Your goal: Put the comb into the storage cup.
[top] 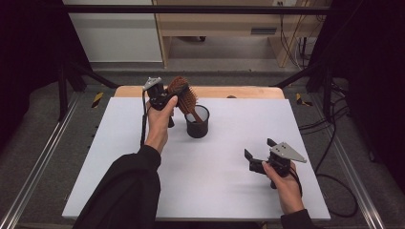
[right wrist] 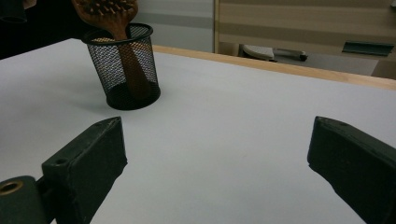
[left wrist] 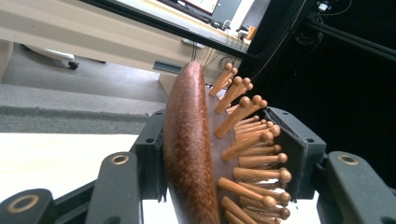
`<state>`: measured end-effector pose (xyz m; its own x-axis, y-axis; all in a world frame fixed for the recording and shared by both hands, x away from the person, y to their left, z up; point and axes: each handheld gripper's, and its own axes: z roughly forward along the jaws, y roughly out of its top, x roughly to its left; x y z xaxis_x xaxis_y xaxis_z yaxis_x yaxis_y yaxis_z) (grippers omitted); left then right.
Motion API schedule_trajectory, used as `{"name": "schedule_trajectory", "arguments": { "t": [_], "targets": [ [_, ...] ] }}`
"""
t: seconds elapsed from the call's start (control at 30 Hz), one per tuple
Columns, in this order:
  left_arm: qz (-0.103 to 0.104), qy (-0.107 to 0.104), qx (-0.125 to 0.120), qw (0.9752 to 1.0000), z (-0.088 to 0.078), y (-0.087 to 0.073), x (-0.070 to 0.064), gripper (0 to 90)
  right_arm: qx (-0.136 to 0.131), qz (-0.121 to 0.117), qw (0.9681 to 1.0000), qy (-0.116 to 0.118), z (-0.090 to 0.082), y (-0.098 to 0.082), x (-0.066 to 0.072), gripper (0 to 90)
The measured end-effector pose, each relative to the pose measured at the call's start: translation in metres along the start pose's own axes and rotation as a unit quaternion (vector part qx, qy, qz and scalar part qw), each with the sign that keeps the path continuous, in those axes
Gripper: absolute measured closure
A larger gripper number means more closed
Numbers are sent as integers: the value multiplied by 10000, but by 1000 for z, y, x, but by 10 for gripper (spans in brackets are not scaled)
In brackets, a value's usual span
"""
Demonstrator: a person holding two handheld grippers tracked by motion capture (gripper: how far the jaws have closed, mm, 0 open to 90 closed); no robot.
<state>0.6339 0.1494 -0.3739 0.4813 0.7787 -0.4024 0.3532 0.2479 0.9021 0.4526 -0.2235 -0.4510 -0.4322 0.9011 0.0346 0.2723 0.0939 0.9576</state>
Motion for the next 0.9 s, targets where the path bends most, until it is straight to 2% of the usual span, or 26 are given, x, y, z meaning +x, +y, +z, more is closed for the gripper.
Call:
{"name": "schedule_trajectory", "arguments": {
  "t": [0.13, 0.37, 0.9],
  "targets": [
    [-56, -52, 38, 10000, 0, 0, 5, 440, -3, 1, 10000, 1, 0, 0, 0, 47],
    [10, -115, 58, 9999, 0, 0, 8, 428, 11, -2, 10000, 21, 0, 0, 1, 47],
    [142, -54, 107, 9998, -1, -2, 9, 360, 20, -26, 10000, 34, 0, 0, 1, 46]
  ]
}}
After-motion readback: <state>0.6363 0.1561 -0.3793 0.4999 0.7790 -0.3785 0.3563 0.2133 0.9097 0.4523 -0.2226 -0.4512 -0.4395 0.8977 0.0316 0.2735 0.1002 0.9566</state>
